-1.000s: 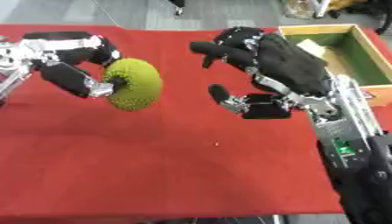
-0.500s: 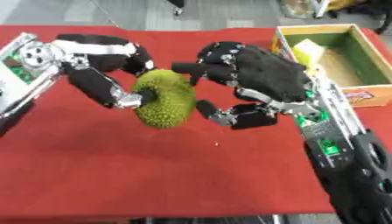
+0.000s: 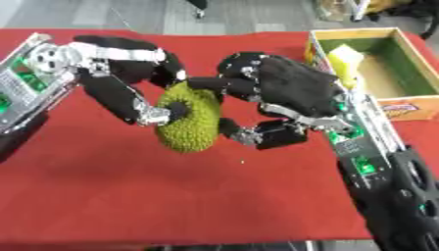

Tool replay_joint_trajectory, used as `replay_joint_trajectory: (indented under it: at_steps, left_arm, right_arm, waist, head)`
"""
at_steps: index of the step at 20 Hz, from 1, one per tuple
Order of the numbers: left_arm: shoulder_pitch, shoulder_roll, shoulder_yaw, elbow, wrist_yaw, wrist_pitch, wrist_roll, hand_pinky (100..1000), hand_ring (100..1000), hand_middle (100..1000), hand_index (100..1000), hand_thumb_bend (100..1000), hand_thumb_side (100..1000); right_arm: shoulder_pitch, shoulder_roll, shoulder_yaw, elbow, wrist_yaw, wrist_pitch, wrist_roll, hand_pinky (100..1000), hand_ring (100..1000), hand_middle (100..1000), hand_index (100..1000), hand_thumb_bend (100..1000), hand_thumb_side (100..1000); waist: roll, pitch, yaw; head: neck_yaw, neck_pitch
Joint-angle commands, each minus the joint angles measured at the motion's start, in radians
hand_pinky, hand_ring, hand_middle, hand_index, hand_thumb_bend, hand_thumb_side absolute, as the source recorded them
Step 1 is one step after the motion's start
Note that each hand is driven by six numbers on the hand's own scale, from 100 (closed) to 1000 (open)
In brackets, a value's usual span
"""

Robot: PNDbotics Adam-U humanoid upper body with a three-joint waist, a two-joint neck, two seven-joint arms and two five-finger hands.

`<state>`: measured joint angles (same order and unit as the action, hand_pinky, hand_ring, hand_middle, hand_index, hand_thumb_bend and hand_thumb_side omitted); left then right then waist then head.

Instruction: Pick up the objects with one hand, pass them to the other hand, and then place them into the box on the other side of the table.

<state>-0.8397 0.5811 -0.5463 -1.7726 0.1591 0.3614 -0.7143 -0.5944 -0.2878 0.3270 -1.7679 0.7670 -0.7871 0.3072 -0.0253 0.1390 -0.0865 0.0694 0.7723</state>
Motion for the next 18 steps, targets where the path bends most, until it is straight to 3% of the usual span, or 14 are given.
replay_joint_trajectory:
  at_steps: [1,5,10,18]
  left_arm:
    - [-0.033,-0.006,0.011,-0.029,0.025,0.013,-0.004,713,541,449,527,100,254]
    - [-0.038,-0.010,0.015,-0.038,0.038,0.026,-0.003,713,541,447,525,100,253]
    - [-0.041,-0.015,0.017,-0.043,0.044,0.033,-0.001,714,541,448,526,100,255]
    - [-0.042,-0.025,0.009,-0.027,0.026,0.030,-0.010,715,546,453,532,100,258]
  right_arm:
    - [-0.015,-0.003,0.001,0.000,0.012,-0.007,0.001,769,663,590,990,100,186]
    - [-0.014,-0.003,0.003,0.006,0.018,-0.015,-0.004,768,670,604,892,100,186]
    - [-0.014,0.000,-0.001,0.007,-0.003,-0.017,-0.054,751,654,587,636,100,122]
    - [-0.014,0.003,-0.001,0.023,-0.114,0.012,-0.191,705,575,498,441,100,100]
  waist:
    - [0.010,-0.036,0.000]
    - [0.010,-0.036,0.000]
    - [0.011,-0.035,0.000]
    - [0.011,-0.034,-0.002]
  head:
    - [-0.001,-0.002]
    - [-0.001,-0.002]
    - [0.000,-0.002]
    - [0.001,-0.002]
